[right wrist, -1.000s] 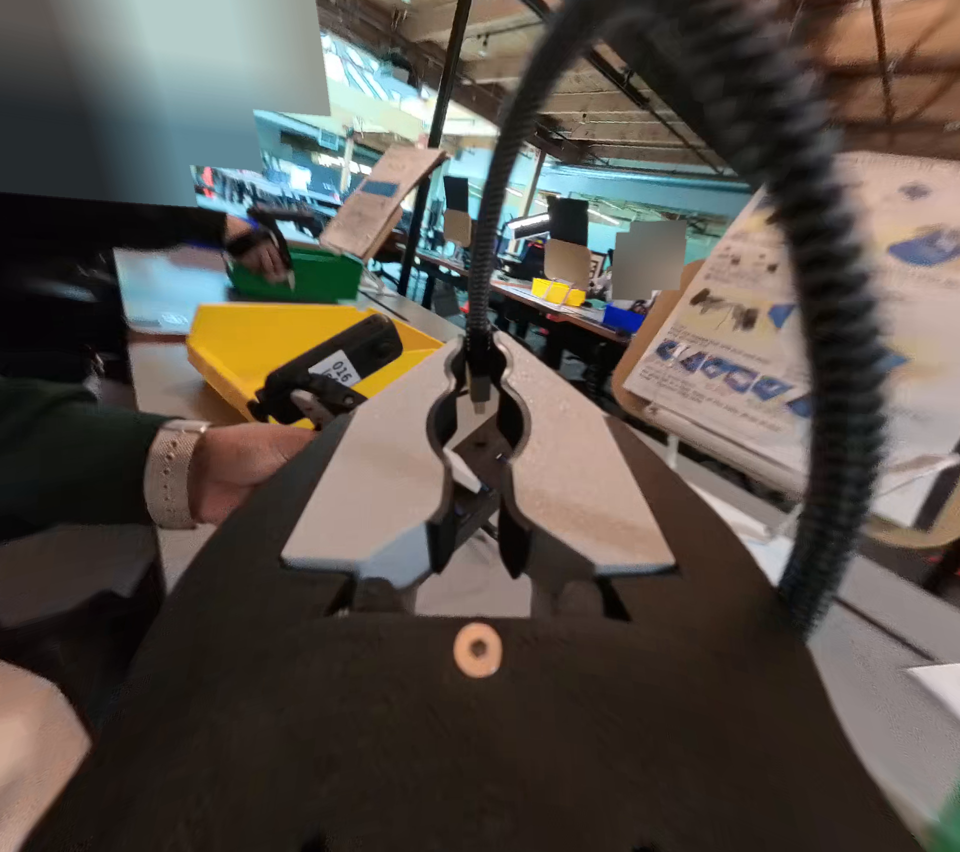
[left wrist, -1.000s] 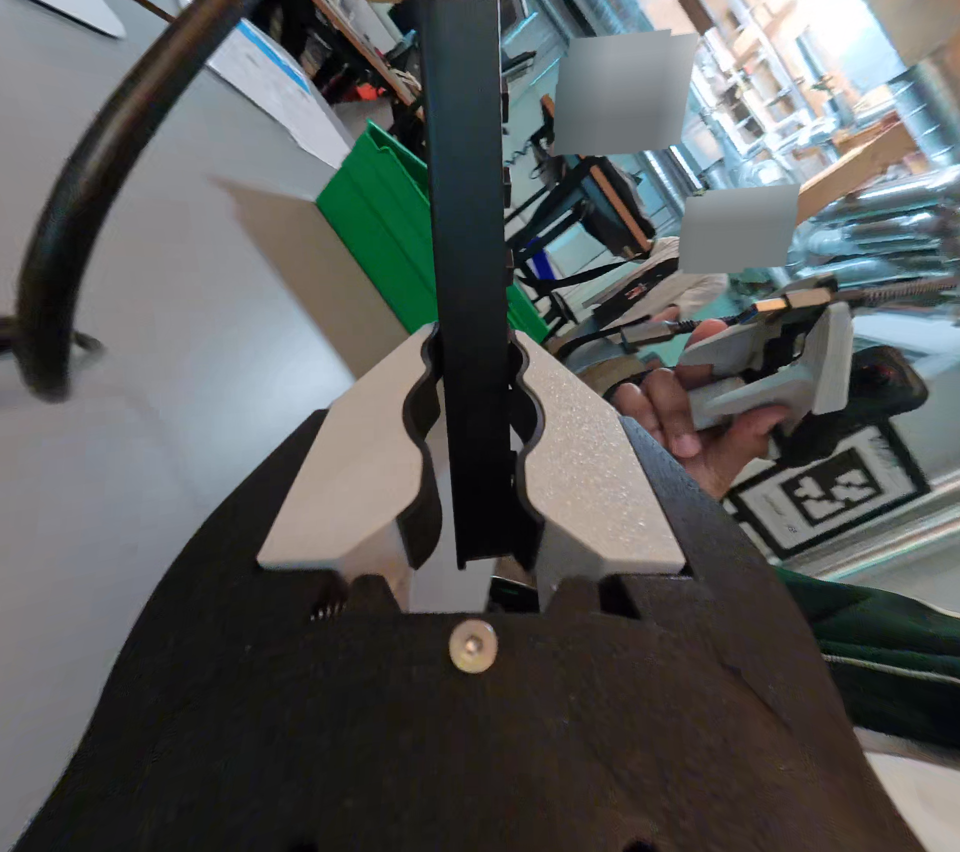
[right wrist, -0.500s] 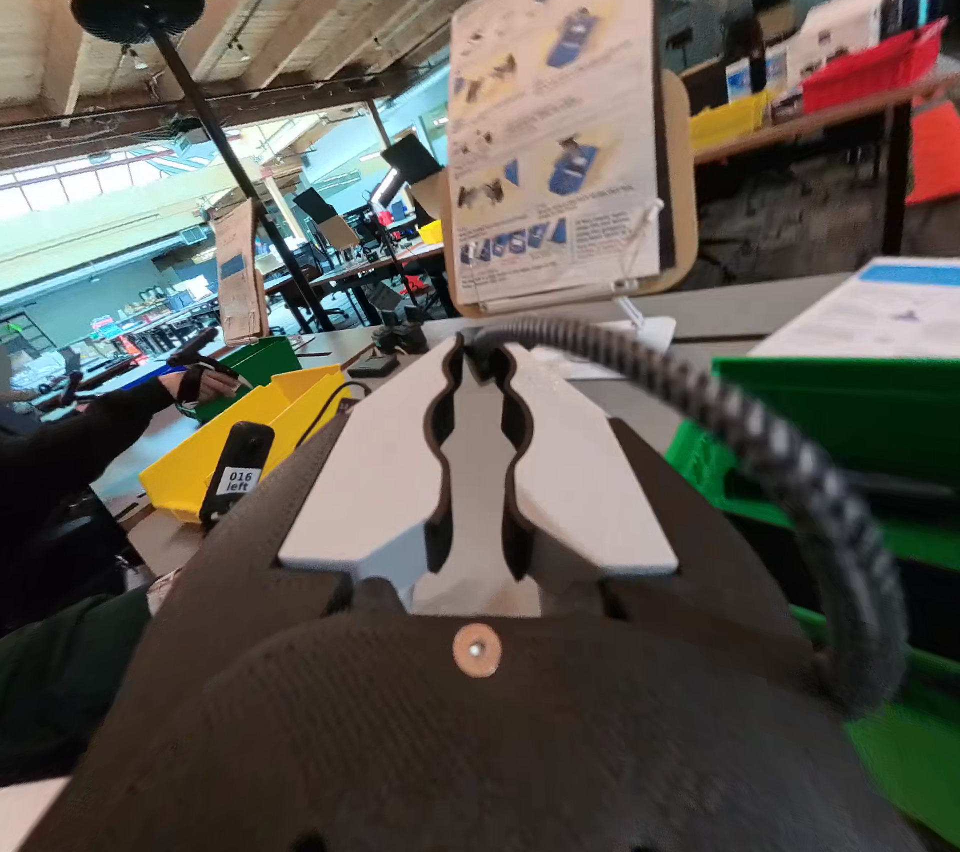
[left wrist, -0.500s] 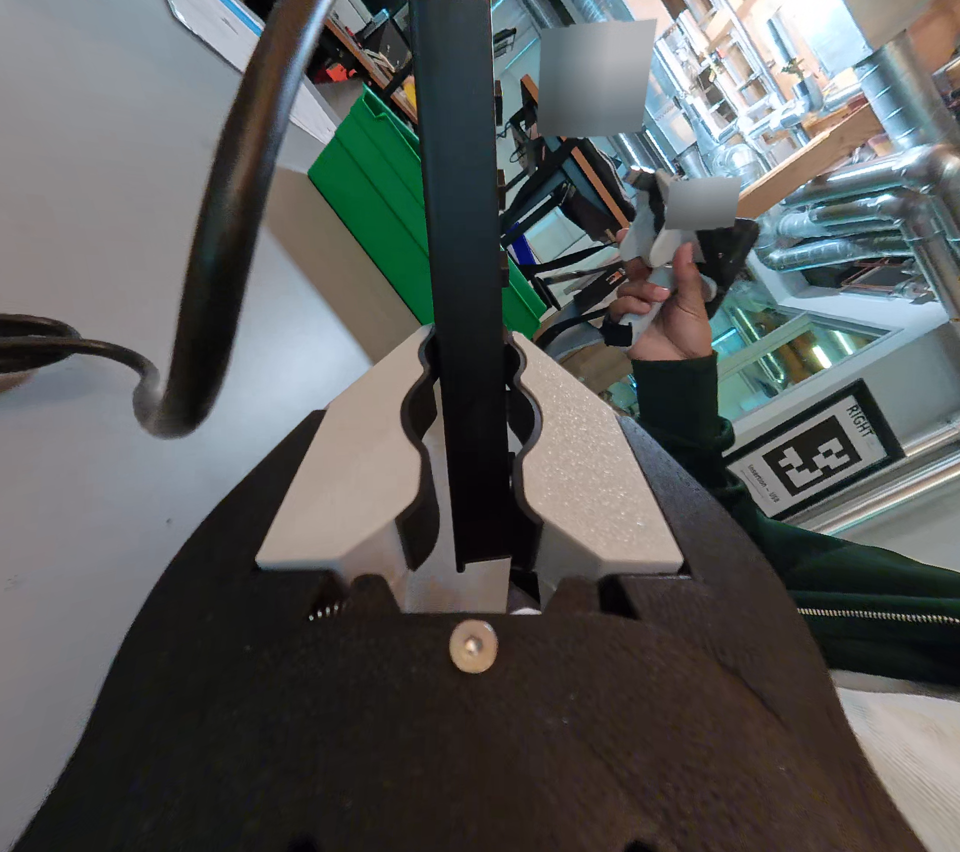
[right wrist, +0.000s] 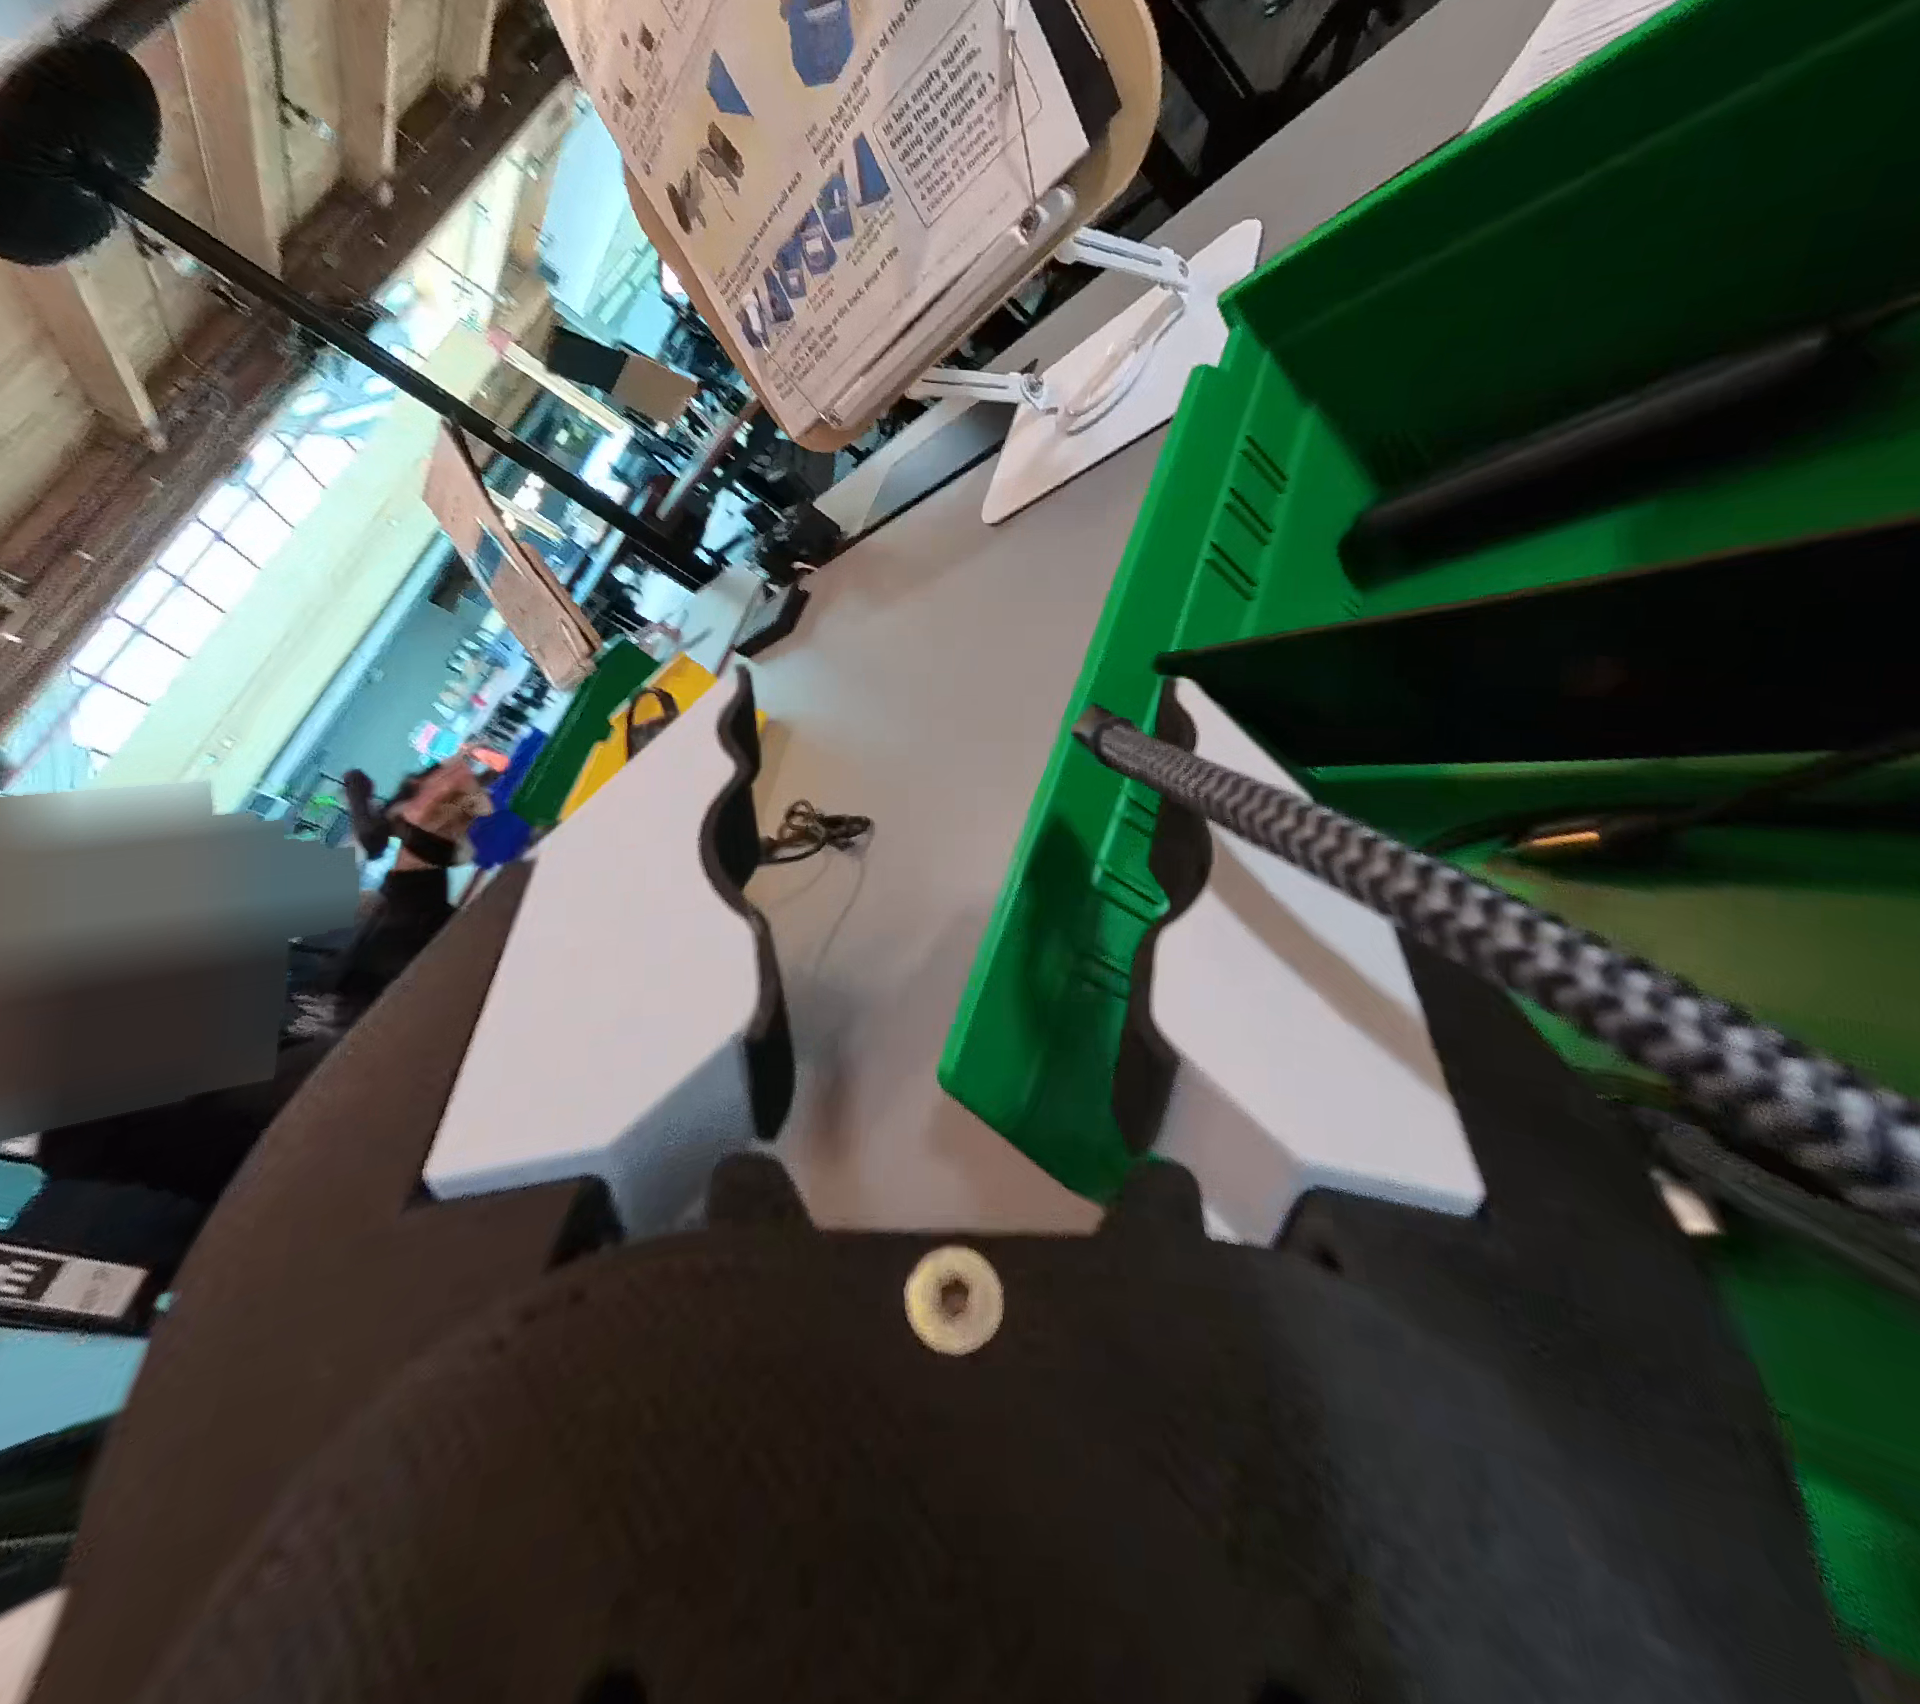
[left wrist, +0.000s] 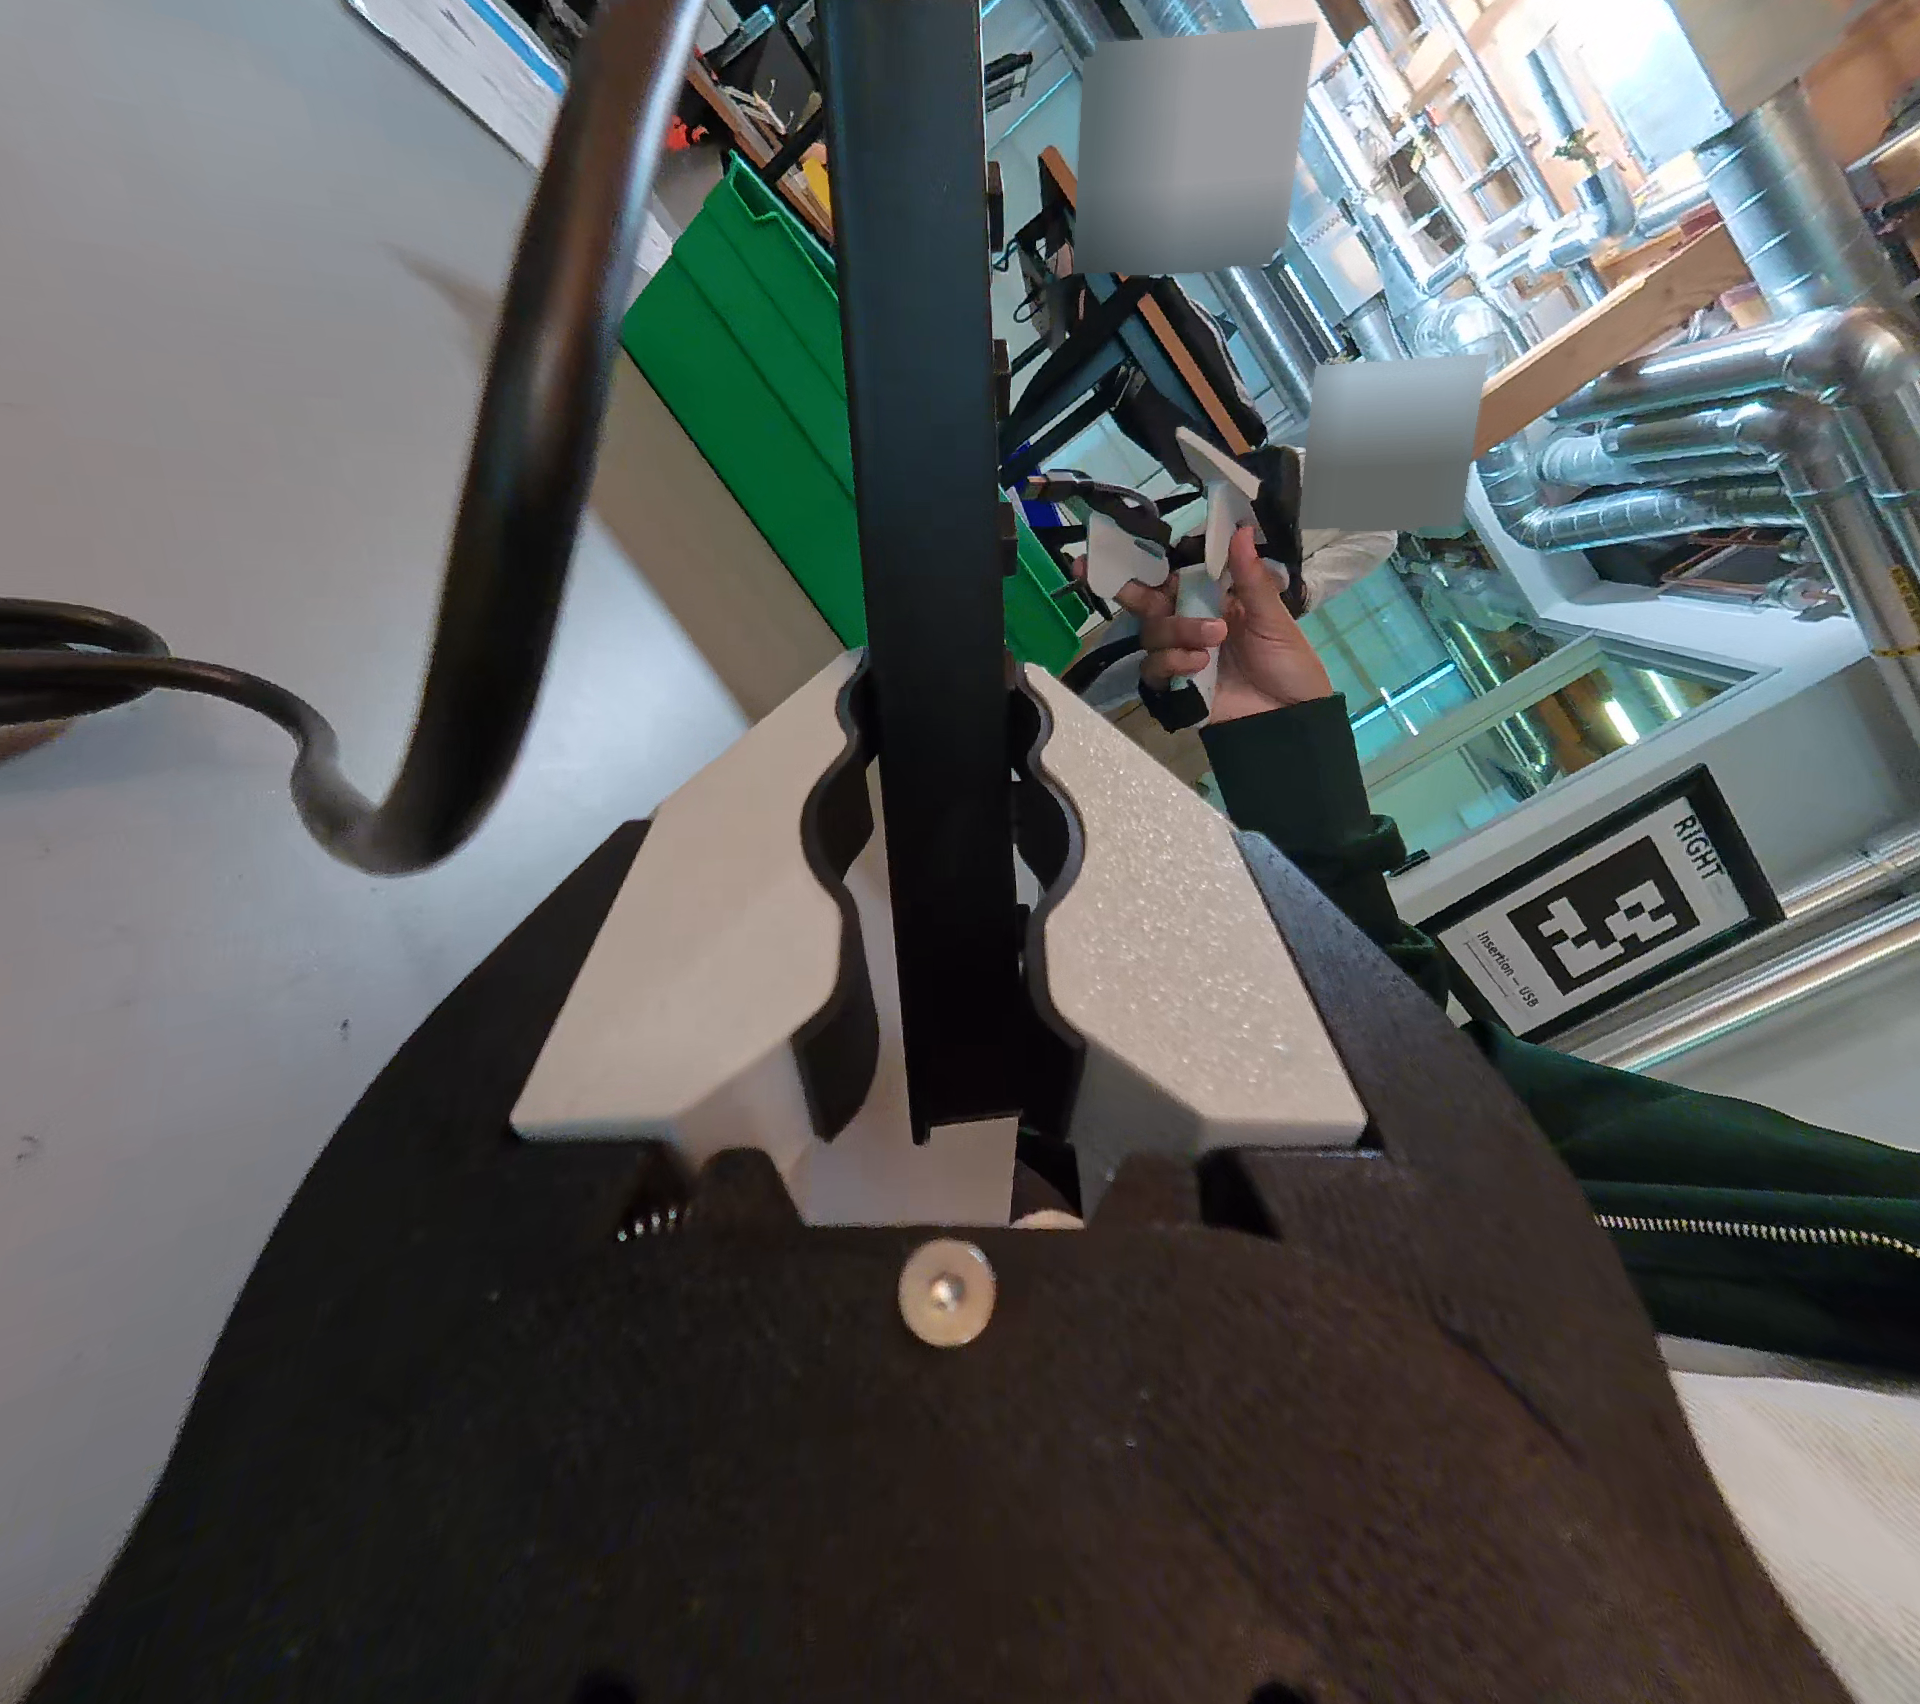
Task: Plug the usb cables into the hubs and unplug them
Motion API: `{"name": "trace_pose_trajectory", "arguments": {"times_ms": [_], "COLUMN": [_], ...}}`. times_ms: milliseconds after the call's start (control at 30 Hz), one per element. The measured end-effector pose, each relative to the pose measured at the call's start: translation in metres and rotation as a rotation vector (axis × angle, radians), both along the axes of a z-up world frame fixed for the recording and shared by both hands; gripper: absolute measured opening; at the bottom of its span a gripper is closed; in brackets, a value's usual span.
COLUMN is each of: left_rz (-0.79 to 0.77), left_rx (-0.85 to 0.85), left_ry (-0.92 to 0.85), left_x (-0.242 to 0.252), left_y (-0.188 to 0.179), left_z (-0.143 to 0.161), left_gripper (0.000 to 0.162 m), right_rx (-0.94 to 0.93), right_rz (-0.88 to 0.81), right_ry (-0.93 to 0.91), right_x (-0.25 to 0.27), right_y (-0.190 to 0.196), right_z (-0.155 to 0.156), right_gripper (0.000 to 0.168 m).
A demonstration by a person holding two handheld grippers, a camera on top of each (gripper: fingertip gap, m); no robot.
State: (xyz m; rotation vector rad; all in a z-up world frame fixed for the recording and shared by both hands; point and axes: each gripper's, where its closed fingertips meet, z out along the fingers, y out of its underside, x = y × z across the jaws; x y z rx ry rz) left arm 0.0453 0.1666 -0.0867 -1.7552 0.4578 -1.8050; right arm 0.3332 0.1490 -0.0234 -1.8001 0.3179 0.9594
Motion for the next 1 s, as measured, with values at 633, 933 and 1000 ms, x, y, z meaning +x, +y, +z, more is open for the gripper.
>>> {"name": "trace_pose_trajectory", "arguments": {"times_ms": [633, 933, 1000], "left_rz": [-0.022, -0.015, -0.016], "left_rx": [-0.022, -0.036, -0.038], "left_ry": [0.011, 0.008, 0.009], "left_x": [0.005, 0.004, 0.004], "left_y": [-0.004, -0.002, -0.002], "left_z": [-0.005, -0.007, -0.007], "left_gripper": [0.022, 0.023, 0.023], "right_rx": [-0.473, -0.463, -0.443], "right_rz": [0.225, 0.121, 0.113], "right_ry": [-0.518, -0.643, -0.640], "right_x": [0.010, 0.026, 0.025], "right_y": [-0.056, -0.051, -0.048], "right_z": [-0.071, -0.060, -0.057], "right_gripper": [0.036, 0.050, 0.050]}}
